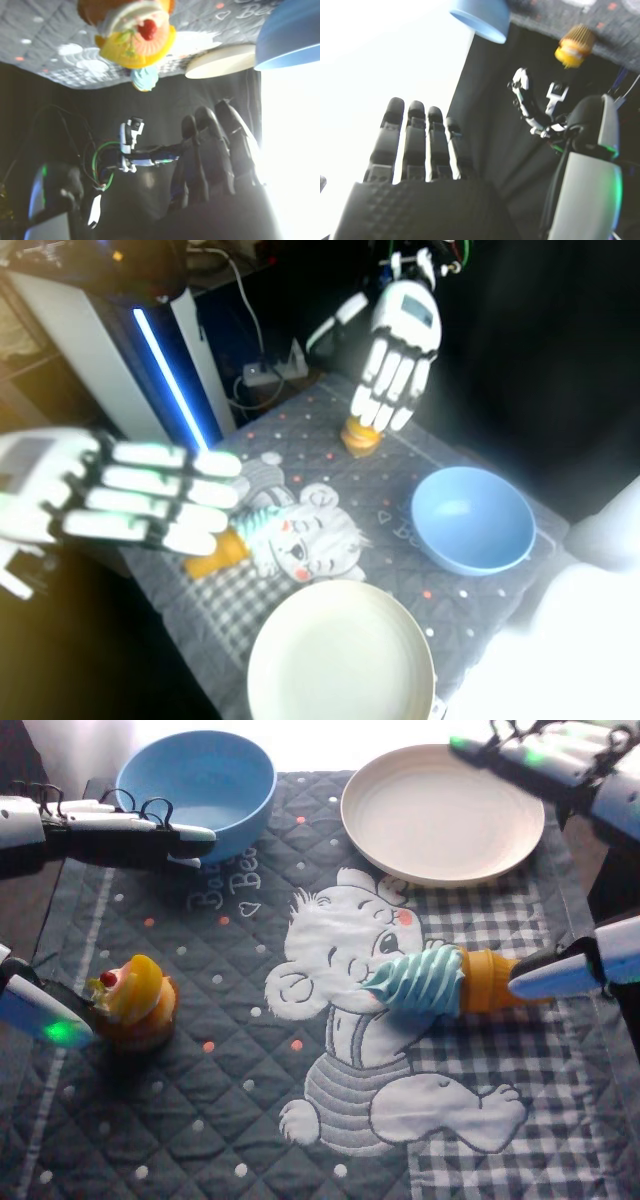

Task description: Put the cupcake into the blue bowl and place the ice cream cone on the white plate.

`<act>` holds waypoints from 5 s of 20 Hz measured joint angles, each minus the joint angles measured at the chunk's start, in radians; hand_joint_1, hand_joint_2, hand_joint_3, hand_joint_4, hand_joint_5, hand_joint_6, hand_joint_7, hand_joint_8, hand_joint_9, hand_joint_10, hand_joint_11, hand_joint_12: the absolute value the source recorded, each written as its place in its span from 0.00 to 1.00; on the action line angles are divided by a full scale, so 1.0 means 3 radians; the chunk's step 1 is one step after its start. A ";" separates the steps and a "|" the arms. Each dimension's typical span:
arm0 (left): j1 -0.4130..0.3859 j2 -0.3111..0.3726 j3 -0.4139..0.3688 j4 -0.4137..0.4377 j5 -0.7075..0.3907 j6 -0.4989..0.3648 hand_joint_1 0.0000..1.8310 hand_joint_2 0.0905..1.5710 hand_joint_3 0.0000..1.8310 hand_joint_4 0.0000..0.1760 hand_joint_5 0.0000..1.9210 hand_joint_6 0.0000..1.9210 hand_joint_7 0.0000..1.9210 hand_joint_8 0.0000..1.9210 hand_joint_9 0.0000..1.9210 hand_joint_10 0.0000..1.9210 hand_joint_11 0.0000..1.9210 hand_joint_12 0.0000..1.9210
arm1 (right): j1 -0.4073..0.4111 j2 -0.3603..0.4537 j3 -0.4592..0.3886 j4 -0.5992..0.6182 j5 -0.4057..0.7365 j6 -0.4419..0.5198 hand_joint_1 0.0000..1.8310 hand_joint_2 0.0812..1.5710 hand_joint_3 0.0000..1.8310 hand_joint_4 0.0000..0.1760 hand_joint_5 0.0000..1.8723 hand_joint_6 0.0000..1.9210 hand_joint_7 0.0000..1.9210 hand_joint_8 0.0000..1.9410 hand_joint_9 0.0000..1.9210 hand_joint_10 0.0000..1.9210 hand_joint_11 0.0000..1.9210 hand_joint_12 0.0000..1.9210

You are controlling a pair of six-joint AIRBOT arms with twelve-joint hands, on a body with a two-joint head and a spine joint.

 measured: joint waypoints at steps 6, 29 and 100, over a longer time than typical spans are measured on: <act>-0.0188 -0.0005 0.0006 0.0566 0.0177 -0.0333 0.42 0.44 0.00 0.00 0.07 0.00 0.19 0.00 0.22 0.00 0.07 0.32 | 0.0249 -0.0212 0.0168 -0.0445 -0.0490 0.0340 0.38 0.37 0.00 0.00 0.01 0.00 0.12 0.01 0.11 0.01 0.03 0.21; -0.0182 -0.0331 0.0153 0.1397 0.0420 -0.0860 0.45 0.40 0.00 0.00 0.17 0.01 0.19 0.01 0.20 0.01 0.05 0.38 | 0.0369 -0.0582 0.0333 -0.0852 -0.1120 0.0623 0.40 0.38 0.00 0.00 0.14 0.00 0.13 0.00 0.13 0.00 0.08 0.19; -0.1277 -0.1413 0.1602 0.0371 0.1272 -0.0055 0.77 0.63 0.00 0.00 0.53 0.42 0.67 0.15 0.63 0.41 0.56 0.43 | 0.1588 -0.1226 0.1705 0.0107 -0.1771 -0.0057 0.70 0.64 0.00 0.00 0.57 0.41 0.68 0.27 0.78 0.00 0.68 0.31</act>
